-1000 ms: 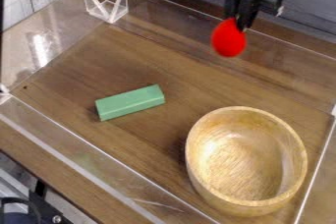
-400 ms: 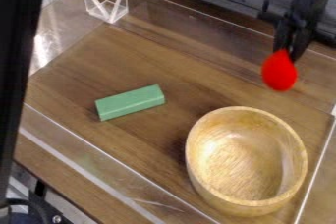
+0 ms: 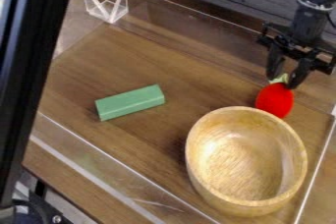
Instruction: Move the red object to the right side of the table
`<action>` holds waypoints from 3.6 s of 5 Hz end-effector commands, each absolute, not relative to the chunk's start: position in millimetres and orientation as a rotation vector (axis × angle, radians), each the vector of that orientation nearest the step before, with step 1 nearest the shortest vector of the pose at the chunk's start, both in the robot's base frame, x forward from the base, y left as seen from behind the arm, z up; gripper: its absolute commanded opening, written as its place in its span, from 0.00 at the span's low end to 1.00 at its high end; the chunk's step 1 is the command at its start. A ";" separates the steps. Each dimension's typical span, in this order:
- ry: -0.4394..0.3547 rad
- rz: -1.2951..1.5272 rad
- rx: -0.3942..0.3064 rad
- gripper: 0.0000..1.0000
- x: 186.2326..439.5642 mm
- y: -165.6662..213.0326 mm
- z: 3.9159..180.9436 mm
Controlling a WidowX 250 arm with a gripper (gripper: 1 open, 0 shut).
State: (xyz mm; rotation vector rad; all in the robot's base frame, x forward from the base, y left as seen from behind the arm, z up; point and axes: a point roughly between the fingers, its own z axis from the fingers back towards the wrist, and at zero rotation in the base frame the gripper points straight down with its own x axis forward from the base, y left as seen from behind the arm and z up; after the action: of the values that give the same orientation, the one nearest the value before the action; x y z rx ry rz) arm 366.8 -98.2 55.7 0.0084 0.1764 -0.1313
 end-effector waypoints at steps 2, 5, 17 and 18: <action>0.091 -0.241 0.015 0.00 362.6 -91.4 57.1; 0.055 -0.432 0.038 0.00 369.9 -78.0 33.6; -0.166 -0.293 0.233 1.00 367.1 36.0 138.7; -0.174 -0.278 0.248 1.00 368.8 49.1 136.2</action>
State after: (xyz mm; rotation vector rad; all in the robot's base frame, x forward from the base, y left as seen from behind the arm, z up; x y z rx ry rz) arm 367.2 46.3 109.5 0.2278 -0.0992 -0.2890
